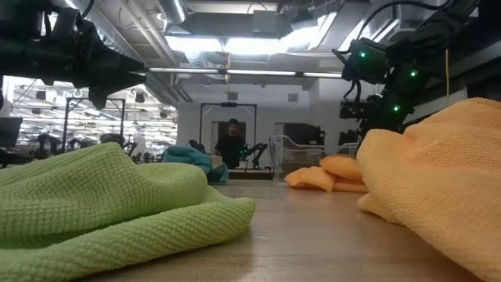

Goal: Fold microfiber towels
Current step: Fold the top orange microfiber towel

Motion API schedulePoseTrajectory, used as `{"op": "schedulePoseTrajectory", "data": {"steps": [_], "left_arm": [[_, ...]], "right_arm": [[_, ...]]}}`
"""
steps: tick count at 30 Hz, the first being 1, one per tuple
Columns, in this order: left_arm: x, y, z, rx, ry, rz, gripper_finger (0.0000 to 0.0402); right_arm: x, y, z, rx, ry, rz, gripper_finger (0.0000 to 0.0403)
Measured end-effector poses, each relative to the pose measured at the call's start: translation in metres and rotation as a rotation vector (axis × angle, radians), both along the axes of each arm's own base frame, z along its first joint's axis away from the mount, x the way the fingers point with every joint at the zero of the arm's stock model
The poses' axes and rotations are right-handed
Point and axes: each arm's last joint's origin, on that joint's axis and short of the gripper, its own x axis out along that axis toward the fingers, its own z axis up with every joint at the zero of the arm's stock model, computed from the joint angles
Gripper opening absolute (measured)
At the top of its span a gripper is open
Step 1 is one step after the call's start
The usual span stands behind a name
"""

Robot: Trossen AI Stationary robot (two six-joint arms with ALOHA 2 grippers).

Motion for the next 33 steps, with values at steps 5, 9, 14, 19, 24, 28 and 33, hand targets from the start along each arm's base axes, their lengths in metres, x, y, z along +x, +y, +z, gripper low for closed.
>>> {"op": "schedulePoseTrajectory", "data": {"steps": [5,9,14,19,24,28,33], "left_arm": [[-0.001,0.001,0.006,0.089,-0.029,0.044,0.0151],[-0.002,0.001,0.015,0.149,-0.111,0.061,0.0151],[-0.005,0.001,0.029,0.167,-0.247,0.075,0.0151],[-0.002,0.000,0.051,0.144,-0.193,0.026,0.0151],[0.017,-0.002,0.094,0.134,-0.059,0.005,0.0151],[0.048,-0.001,0.114,0.158,0.049,0.037,0.0151],[0.092,-0.001,0.119,0.203,0.177,0.017,0.0151]], "right_arm": [[0.010,0.002,0.017,0.014,-0.010,-0.002,0.0010],[0.029,0.008,0.047,0.025,-0.120,-0.013,0.0005],[0.055,0.023,0.092,0.032,-0.286,0.024,0.0004],[0.074,0.034,0.144,-0.013,-0.425,0.117,0.0002],[0.083,0.034,0.192,-0.048,-0.547,0.132,0.0002],[0.081,0.034,0.224,-0.058,-0.581,0.146,0.0001],[0.079,0.045,0.245,-0.011,-0.595,0.270,0.0001]]}}
